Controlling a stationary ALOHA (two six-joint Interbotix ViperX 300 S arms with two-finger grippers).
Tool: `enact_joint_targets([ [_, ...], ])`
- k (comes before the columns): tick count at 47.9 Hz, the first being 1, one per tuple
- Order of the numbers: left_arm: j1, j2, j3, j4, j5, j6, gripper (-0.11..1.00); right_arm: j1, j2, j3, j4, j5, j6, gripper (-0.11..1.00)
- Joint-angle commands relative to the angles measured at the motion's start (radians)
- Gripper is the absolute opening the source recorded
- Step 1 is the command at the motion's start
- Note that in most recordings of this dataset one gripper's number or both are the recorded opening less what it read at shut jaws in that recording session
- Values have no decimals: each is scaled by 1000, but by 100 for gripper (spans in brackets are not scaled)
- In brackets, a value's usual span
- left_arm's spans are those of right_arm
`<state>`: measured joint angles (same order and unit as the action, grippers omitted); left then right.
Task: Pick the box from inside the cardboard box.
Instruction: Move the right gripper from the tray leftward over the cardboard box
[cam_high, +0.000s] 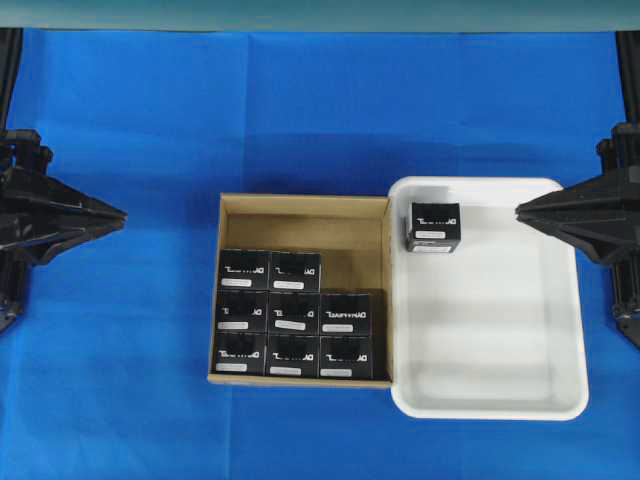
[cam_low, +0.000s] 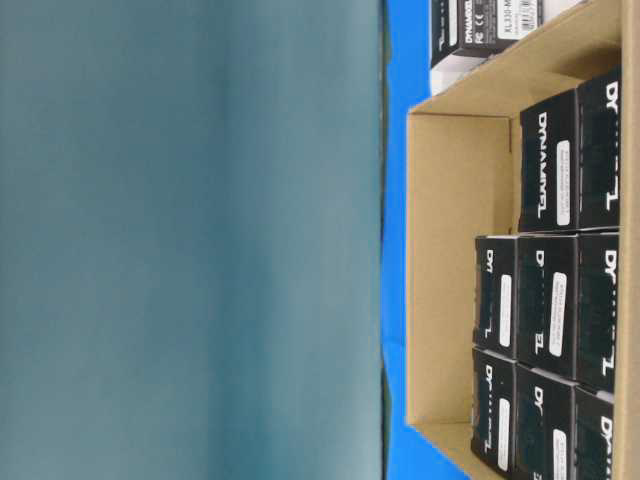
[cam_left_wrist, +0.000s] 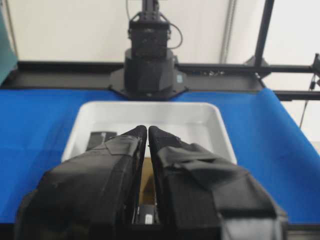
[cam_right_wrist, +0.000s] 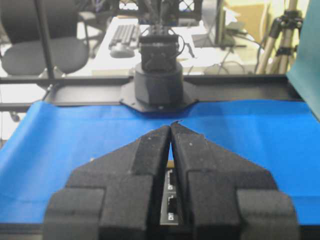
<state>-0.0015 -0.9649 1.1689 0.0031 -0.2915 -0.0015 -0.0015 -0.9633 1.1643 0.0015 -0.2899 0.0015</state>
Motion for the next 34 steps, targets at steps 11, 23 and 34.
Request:
enact_joint_targets([
  [11, 0, -2, -29, 12, 71, -26, -5, 6, 52, -75, 104, 156, 74, 7],
  [23, 5, 8, -67, 14, 221, -23, -6, -8, 201, -238, 103, 405, 135, 6],
  [34, 5, 8, -83, 14, 290, -15, -6, -8, 408, -416, 104, 649, 206, 6],
])
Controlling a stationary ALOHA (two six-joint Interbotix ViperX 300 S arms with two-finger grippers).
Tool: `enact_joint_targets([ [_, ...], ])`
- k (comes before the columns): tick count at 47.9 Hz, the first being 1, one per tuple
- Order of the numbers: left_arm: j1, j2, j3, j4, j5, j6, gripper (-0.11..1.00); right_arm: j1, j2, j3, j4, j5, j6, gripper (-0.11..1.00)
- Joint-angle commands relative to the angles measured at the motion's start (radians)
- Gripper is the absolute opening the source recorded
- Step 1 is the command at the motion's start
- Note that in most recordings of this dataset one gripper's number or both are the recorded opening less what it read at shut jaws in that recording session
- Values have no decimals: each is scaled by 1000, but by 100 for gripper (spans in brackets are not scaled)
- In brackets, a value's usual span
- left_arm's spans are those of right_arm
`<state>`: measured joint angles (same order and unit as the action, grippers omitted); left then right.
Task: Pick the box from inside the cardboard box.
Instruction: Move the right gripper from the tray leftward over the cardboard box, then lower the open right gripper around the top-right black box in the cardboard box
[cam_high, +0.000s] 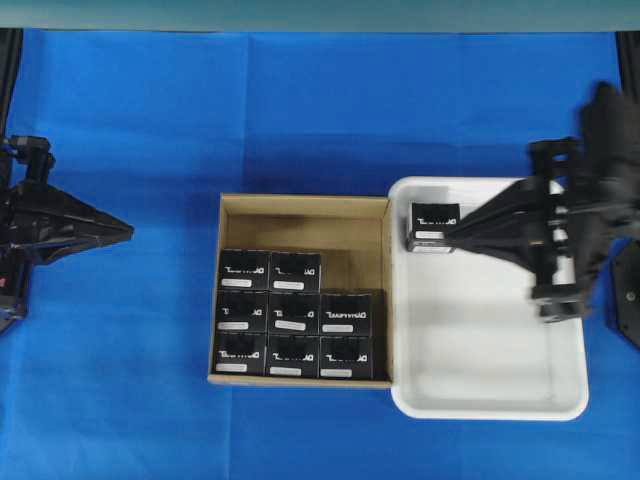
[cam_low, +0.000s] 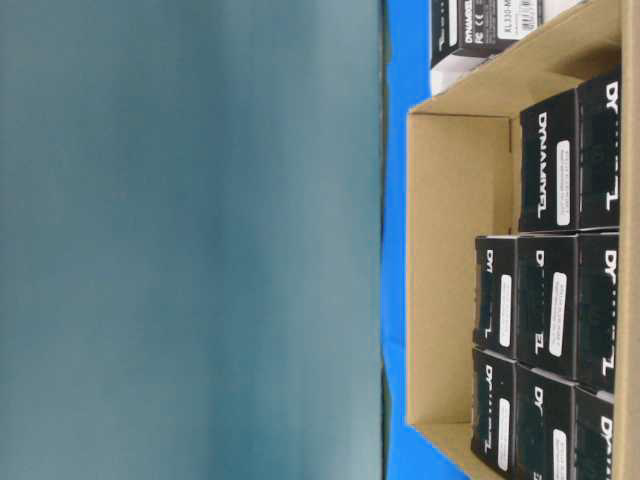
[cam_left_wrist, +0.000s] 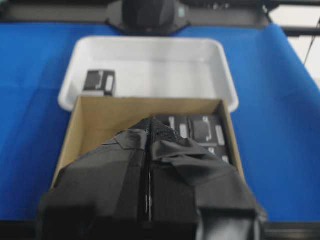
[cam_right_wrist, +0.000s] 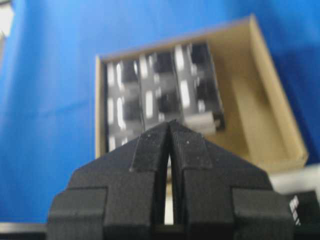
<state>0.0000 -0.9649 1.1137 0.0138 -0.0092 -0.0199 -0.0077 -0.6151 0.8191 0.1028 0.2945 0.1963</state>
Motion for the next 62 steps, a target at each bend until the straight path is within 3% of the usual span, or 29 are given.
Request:
enact_joint_targets([
  [1, 3, 8, -28, 3, 11, 3, -6, -2, 80, -86, 3, 87, 17, 6],
  [19, 2, 9, -35, 3, 52, 3, -6, -20, 480, -471, -5, 577, 12, 6],
  [26, 2, 9, -35, 3, 64, 3, -6, -28, 591, -584, -8, 690, -25, 6],
  [39, 2, 8, -43, 3, 89, 3, -6, -29, 753, -721, -8, 741, -169, 6],
  [50, -5, 3, -52, 3, 133, 3, -6, -31, 810, -765, -8, 735, -281, 6],
  [62, -11, -5, -54, 3, 140, 0, -6, -37, 827, -775, -8, 723, -311, 6],
])
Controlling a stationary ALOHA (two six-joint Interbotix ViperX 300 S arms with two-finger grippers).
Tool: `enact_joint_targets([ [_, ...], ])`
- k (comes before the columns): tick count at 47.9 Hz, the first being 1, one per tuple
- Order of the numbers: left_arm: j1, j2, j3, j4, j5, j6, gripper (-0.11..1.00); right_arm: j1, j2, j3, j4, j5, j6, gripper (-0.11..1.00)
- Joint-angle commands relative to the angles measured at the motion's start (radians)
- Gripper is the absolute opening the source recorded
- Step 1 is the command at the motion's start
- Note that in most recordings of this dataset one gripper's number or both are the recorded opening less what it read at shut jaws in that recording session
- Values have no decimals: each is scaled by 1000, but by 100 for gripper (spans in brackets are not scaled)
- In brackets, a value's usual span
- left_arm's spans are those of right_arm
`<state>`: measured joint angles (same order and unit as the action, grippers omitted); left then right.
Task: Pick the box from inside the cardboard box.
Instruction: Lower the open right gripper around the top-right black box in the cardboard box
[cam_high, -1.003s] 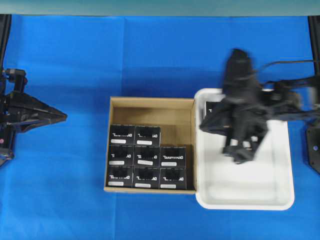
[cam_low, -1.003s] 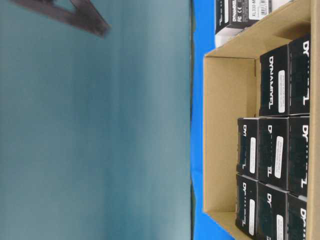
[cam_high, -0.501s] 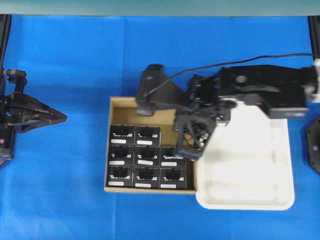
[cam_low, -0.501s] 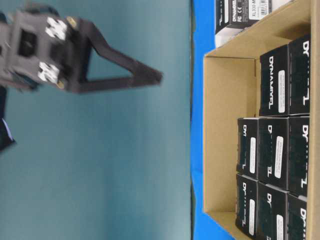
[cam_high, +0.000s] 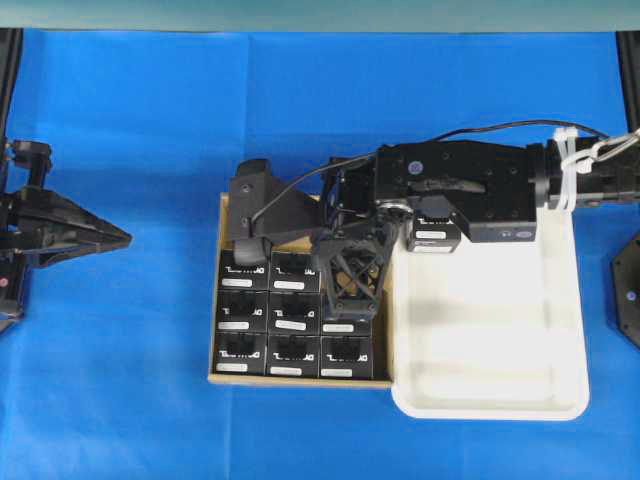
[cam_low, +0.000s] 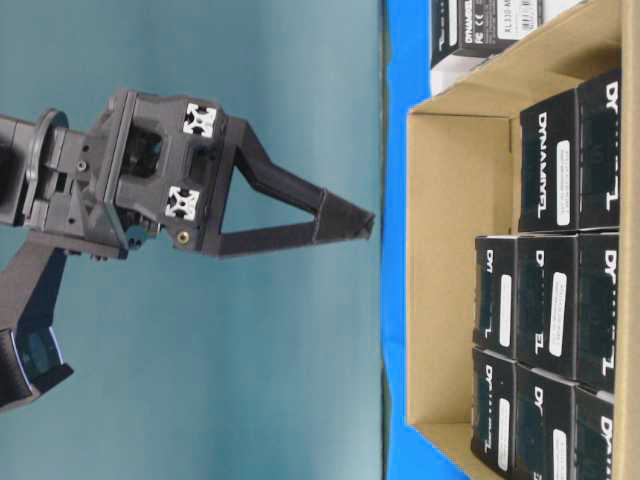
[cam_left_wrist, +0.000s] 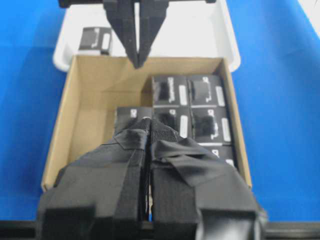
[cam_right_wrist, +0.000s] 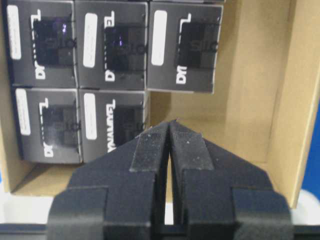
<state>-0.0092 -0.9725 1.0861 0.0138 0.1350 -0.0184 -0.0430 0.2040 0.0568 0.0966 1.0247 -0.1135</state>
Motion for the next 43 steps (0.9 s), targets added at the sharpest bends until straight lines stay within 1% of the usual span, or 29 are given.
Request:
enact_joint_targets([
  [1, -2, 3, -26, 3, -5, -2, -6, -2, 12, -15, -2, -8, 0, 6],
  [9, -3, 3, -26, 2, -5, -5, -6, -2, 34, -35, 2, -6, 0, 9],
  [15, -2, 3, -26, 3, -5, -5, -6, -3, 54, -54, 8, -3, -2, 13],
  [17, -3, 3, -26, 3, -5, -5, -6, -6, 58, -58, 18, 0, -2, 15],
  [20, -3, 5, -26, 3, -5, -5, -6, -12, 63, -66, 49, 0, -2, 20],
  [23, -3, 9, -26, 3, -5, -5, -6, -26, 71, -72, 94, -3, -3, 30],
  [26, -2, 9, -26, 3, -5, -5, -6, -40, 78, -72, 133, 0, -5, 44],
  [31, -3, 11, -26, 3, -5, -5, -6, -44, 89, -66, 133, -3, -6, 76],
  [33, -2, 11, -26, 3, -5, -5, -6, -44, 94, -63, 129, -8, -11, 87],
  [35, -2, 11, -26, 3, -5, -5, -6, -44, 98, -61, 123, -15, -20, 94],
  [36, -2, 11, -26, 3, -5, -5, -6, -44, 100, -60, 121, -21, -25, 97],
  [38, -3, 11, -26, 3, -5, -5, -6, -44, 104, -60, 121, -29, -32, 99],
  [43, -3, 11, -26, 3, -5, -8, -6, -49, 120, -60, 121, -43, -41, 97],
])
